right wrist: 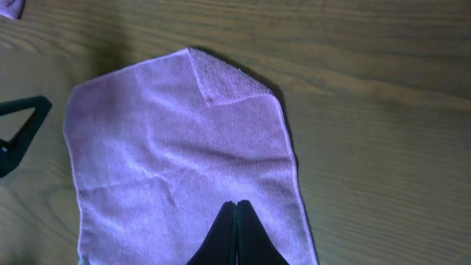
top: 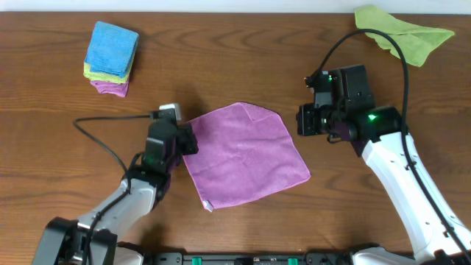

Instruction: Fold the cloth

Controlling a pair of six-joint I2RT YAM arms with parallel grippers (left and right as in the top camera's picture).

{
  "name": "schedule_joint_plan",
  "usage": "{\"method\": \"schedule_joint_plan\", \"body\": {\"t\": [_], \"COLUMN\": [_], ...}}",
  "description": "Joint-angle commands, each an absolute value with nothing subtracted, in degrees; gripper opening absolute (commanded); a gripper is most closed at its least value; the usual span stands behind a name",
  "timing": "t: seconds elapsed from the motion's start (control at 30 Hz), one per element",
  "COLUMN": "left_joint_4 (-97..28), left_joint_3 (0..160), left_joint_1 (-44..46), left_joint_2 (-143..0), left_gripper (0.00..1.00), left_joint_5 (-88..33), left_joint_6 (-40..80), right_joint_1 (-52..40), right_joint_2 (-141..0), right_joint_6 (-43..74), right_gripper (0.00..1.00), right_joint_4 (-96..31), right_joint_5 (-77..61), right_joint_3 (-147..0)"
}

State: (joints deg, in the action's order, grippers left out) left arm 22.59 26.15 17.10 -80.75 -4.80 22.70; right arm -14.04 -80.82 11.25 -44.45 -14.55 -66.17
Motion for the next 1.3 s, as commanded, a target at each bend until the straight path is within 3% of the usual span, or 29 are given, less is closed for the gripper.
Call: {"method": "schedule_joint_plan", "body": {"t": [0.0,0.33,0.5,1.0,1.27], "left_joint_4": [18.5,10.3,10.3,17.0,20.4], "left_joint_3": [30.8,32.7,32.8,32.9,39.4], "left_joint_1": [17.3,20.9,23.1,23.0,22.9], "left_joint_2": [-82.1,-86.9,-88.6,-96.5,-105.0], "left_gripper": [0.05,0.05,0.05,0.05,0.05], "left_joint_5": [-2.3,-1.4,7.3,12.5,12.2], "left_joint_6": [16.8,16.7,16.7,16.6,10.8], "right_joint_1": [-13.8,-13.8,-13.8,-13.8,-13.8], "right_joint_2": [-80.0,-80.0,-80.0,-80.0,-80.0], "right_joint_6": [10.2,10.2,10.2,10.2,10.2], "right_gripper": [0.01,0.02,0.02,0.02,0.02], "right_joint_4": [-44.2,-43.5,-43.5,-43.5,-43.5], "right_joint_5": [-14.4,-14.4,-14.4,-14.4,-14.1], "right_joint_3": [-66.4,-66.4,-66.4,-66.4,-66.4]}}
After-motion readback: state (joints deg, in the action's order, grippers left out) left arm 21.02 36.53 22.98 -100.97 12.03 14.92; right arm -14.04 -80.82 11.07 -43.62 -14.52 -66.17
